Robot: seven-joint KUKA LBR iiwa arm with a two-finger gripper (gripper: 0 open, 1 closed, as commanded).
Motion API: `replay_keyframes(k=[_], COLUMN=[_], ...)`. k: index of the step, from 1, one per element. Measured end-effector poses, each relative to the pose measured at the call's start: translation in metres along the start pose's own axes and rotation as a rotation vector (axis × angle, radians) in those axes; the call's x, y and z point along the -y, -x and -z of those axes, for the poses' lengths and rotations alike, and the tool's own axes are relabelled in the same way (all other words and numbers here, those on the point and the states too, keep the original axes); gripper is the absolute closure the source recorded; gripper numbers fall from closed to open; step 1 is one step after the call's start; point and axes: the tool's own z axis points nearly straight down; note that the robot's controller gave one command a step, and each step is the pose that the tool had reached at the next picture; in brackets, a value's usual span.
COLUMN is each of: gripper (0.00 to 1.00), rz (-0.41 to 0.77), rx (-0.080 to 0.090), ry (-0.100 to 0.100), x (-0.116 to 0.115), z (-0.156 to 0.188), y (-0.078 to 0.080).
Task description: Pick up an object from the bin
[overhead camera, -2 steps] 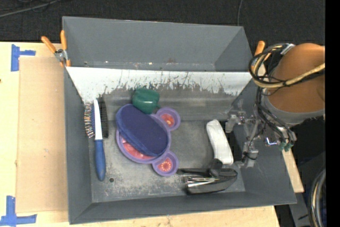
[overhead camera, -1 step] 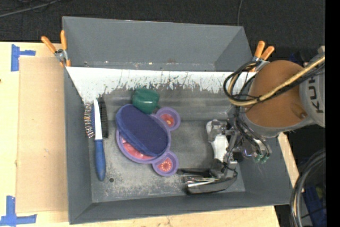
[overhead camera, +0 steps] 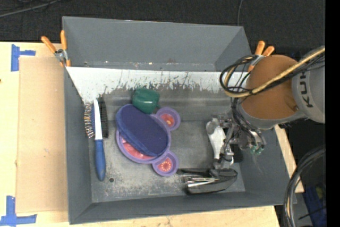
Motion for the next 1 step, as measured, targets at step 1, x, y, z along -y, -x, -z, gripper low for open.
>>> replay_keyframes(k=[1], gripper=[0.00], rz=[0.144], rx=[-0.005], ry=[0.003], x=[-0.0029], z=[-0.0435], y=[-0.0233])
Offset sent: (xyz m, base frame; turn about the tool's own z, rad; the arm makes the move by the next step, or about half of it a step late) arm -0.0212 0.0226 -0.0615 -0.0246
